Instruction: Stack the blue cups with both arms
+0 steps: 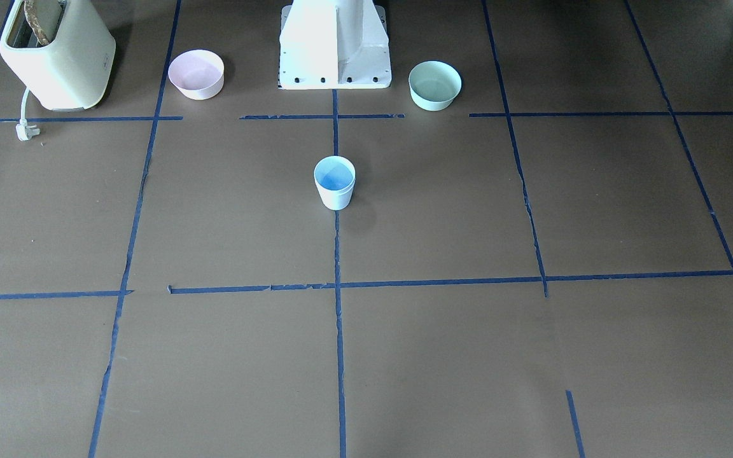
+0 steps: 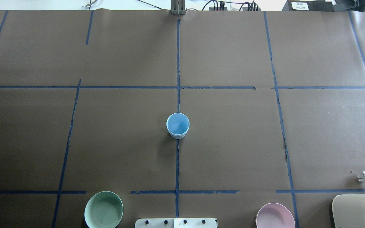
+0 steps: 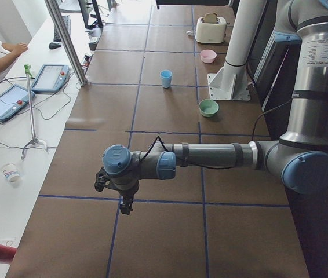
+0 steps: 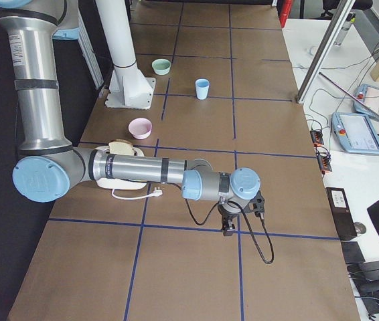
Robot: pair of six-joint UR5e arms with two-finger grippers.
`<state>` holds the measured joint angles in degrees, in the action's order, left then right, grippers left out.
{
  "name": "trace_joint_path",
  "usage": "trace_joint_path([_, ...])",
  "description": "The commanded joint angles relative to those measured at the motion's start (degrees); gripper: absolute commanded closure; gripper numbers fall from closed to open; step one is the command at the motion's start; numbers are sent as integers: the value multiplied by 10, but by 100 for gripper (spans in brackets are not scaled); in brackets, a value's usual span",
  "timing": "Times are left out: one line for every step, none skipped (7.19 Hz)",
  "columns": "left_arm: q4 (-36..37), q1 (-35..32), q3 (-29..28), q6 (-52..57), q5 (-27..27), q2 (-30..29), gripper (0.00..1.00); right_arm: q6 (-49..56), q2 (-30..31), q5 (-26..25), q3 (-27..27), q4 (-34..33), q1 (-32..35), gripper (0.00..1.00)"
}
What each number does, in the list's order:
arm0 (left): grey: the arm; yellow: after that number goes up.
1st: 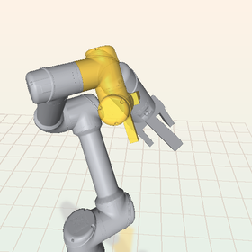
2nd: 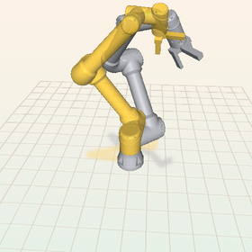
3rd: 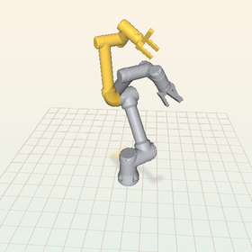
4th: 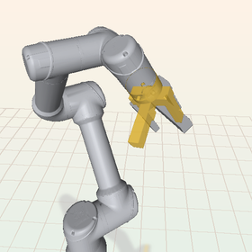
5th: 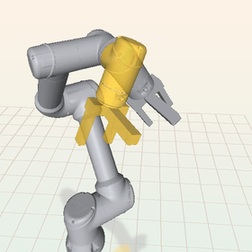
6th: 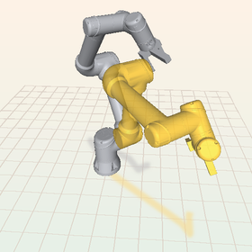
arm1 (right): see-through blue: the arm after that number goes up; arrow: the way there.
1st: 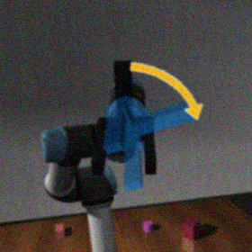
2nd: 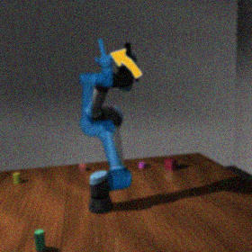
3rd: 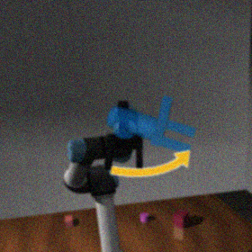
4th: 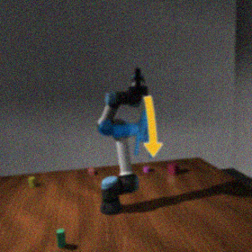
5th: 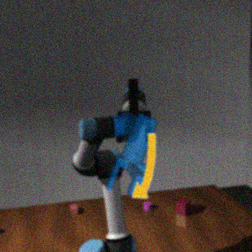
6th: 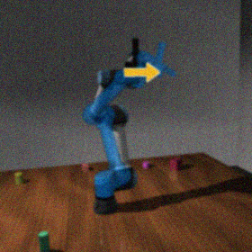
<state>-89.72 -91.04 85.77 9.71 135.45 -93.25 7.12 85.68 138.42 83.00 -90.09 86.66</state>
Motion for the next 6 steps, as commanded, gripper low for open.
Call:
trace_joint_path([2, 0, 3, 1, 0, -3, 0, -1, 0, -1, 0, 0, 0, 0])
trace_joint_path([2, 0, 4, 1, -2, -3, 0, -2, 0, 0, 0, 0, 0, 0])
trace_joint_path([2, 0, 10, 1, -2, 0, 0, -2, 0, 0, 0, 0, 0, 0])
trace_joint_path([6, 0, 16, 1, -3, 1, 0, -2, 0, 0, 0, 0, 0, 0])
trace_joint_path([7, 0, 16, 1, -4, 1, 0, -3, 0, 0, 1, 0, 0, 0])
trace_joint_path([7, 1, 16, 1, -3, 2, 0, -2, 0, 0, 0, 0, 0, 0])
